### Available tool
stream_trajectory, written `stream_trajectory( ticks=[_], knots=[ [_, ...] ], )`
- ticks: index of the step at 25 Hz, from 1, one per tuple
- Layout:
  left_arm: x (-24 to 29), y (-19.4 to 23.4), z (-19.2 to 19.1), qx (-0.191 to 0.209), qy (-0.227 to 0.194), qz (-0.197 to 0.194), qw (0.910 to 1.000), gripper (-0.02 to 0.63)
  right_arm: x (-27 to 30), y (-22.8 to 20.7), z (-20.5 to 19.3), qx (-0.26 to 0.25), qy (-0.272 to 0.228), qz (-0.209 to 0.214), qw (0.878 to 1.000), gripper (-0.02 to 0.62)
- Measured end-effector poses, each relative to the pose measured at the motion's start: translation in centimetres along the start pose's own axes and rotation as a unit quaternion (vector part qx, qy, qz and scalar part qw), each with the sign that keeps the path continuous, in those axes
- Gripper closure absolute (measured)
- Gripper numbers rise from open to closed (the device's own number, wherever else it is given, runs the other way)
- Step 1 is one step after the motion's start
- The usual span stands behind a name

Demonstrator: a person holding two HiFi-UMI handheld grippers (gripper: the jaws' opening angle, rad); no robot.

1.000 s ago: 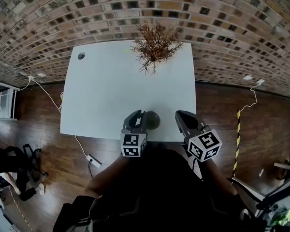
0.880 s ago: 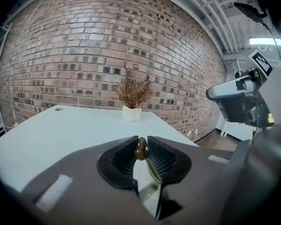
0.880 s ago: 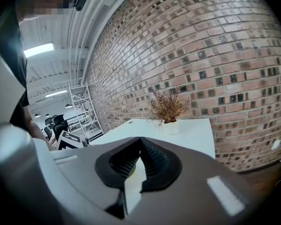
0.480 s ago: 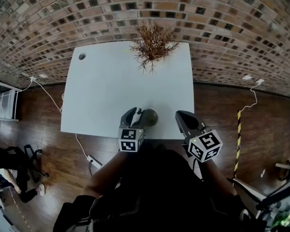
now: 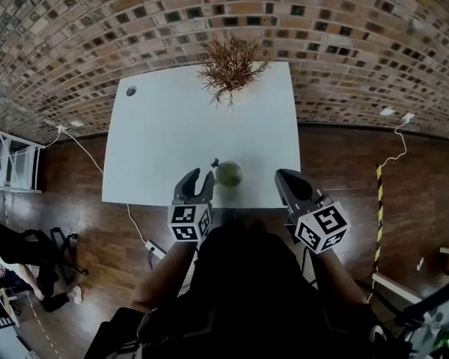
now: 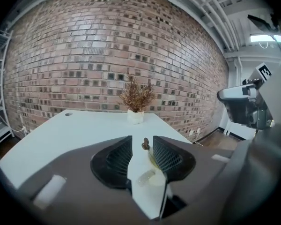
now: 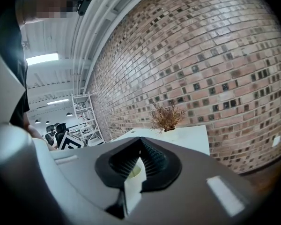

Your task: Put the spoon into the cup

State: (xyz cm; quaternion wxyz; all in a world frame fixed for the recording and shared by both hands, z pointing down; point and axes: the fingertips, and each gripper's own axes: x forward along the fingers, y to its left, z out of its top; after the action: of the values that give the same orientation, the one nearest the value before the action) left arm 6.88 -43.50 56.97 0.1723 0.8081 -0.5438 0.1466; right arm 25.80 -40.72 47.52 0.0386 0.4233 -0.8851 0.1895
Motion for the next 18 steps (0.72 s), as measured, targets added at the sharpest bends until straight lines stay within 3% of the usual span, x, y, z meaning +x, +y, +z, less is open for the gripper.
stream_trajectory(
  ticks=[6,13,18],
  knots=[
    [-5.4,1.7,4.8,-0.007,-0.079,0.028,0.9965,0.588,-1.2,1.2,0.9,0.004,-0.019,0.015,1.0,0.589],
    [-11.5,1.1,8.9,-0.007,-0.125,-0.033,0.9916,0.606,-2.4,4.8,1.8,-0.015,-0.033,-0.001,0.999,0.589],
    [-15.0,1.9,9.6,0.012,-0.123,-0.085,0.9887,0.606,-2.9,8.3,1.6,-0.006,-0.044,-0.035,0.998,0.589]
  ],
)
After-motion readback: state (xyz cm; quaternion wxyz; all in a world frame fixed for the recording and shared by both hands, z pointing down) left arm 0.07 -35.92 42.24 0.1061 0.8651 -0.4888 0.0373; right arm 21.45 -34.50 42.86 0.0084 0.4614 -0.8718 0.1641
